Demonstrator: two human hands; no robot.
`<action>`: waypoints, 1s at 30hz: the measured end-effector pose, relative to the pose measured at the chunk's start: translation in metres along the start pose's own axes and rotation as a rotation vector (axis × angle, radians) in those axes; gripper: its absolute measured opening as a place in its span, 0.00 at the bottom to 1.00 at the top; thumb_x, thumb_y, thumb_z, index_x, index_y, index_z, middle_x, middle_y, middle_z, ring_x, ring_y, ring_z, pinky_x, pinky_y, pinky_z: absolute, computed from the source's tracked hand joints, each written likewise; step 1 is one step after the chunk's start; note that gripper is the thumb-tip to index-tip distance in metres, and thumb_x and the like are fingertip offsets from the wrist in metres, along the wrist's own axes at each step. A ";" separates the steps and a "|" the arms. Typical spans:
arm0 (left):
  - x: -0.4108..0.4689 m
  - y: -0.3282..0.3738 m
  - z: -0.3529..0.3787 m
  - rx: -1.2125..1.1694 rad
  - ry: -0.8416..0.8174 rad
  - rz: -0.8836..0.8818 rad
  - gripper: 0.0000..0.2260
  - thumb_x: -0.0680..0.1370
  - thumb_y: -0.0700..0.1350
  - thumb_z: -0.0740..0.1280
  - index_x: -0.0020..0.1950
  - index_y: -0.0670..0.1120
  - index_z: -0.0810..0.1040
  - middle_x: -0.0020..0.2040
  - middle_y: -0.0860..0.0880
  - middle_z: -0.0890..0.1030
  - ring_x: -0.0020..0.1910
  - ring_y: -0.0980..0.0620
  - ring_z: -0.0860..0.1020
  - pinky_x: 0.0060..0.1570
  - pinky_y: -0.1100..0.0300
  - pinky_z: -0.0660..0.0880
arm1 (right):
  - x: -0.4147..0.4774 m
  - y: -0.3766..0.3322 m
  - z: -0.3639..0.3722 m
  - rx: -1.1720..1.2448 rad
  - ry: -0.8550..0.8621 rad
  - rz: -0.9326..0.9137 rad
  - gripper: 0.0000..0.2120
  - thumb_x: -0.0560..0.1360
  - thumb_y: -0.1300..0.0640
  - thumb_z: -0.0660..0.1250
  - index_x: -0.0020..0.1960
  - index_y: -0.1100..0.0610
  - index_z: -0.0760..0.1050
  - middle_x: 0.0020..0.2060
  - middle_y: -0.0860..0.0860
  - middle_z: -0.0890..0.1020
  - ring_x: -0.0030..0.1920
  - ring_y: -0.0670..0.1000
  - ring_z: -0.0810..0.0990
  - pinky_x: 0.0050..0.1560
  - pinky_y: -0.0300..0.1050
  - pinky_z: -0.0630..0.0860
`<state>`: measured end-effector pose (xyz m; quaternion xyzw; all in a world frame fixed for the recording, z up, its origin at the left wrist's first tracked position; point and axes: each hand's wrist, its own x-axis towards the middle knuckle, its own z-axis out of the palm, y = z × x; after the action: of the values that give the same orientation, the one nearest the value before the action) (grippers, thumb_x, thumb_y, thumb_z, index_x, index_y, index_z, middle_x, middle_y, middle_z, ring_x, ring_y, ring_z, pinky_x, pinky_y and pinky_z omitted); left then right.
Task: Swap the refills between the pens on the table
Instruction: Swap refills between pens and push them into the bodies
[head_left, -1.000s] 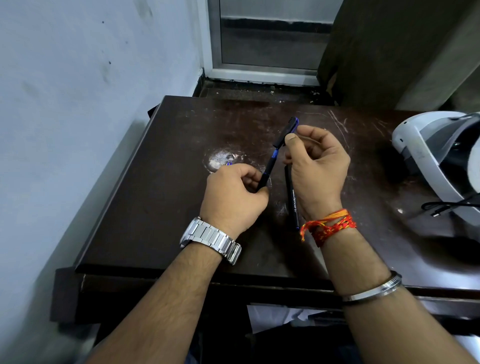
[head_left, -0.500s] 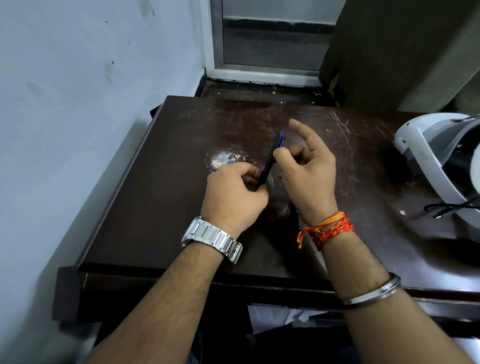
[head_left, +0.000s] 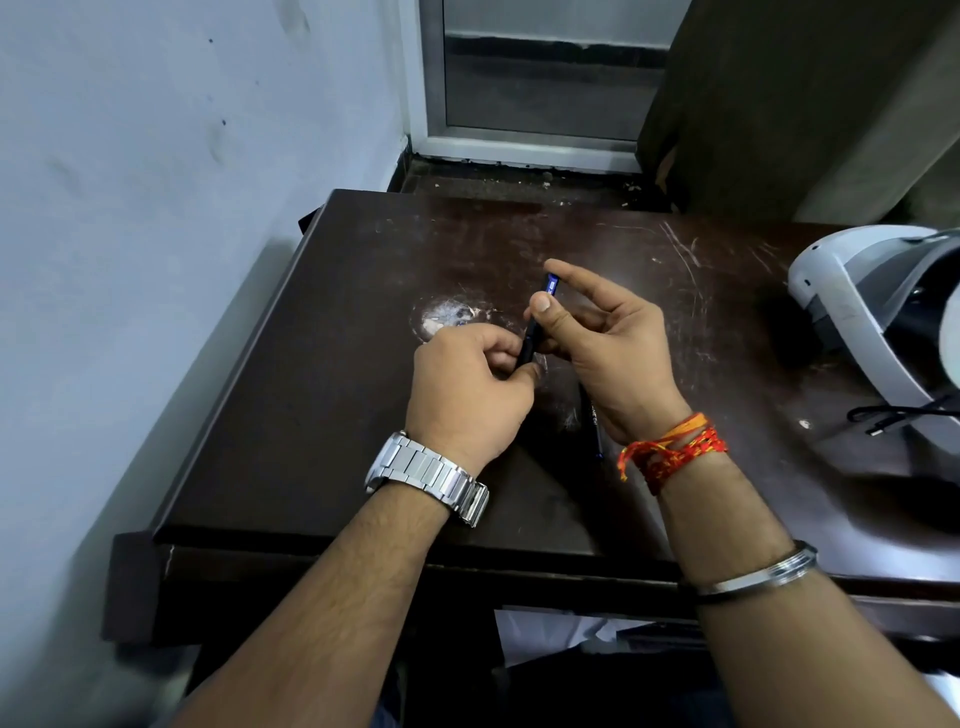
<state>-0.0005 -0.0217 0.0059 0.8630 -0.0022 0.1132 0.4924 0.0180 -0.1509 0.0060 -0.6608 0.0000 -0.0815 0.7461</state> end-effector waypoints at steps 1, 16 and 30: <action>0.000 0.000 0.000 0.010 -0.001 0.012 0.05 0.66 0.44 0.78 0.37 0.50 0.84 0.27 0.58 0.79 0.26 0.61 0.78 0.31 0.68 0.76 | 0.000 0.000 0.001 -0.007 0.004 0.003 0.14 0.74 0.62 0.73 0.57 0.49 0.81 0.38 0.53 0.87 0.42 0.49 0.85 0.44 0.43 0.82; 0.003 0.000 -0.002 0.037 0.043 0.018 0.05 0.65 0.44 0.77 0.32 0.47 0.82 0.25 0.58 0.79 0.28 0.61 0.78 0.28 0.71 0.73 | -0.005 0.003 0.005 -0.106 -0.061 0.035 0.24 0.72 0.62 0.75 0.63 0.42 0.75 0.33 0.50 0.85 0.36 0.48 0.79 0.40 0.42 0.78; -0.009 0.008 0.018 0.086 -0.108 -0.096 0.05 0.64 0.48 0.76 0.37 0.50 0.83 0.28 0.59 0.80 0.31 0.64 0.80 0.30 0.77 0.72 | 0.002 -0.001 -0.018 -0.725 0.284 0.120 0.07 0.67 0.51 0.75 0.38 0.54 0.83 0.30 0.48 0.84 0.35 0.48 0.84 0.41 0.42 0.81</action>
<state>-0.0070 -0.0419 0.0025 0.8872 0.0174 0.0430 0.4591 0.0183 -0.1691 0.0054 -0.8624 0.1705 -0.1230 0.4604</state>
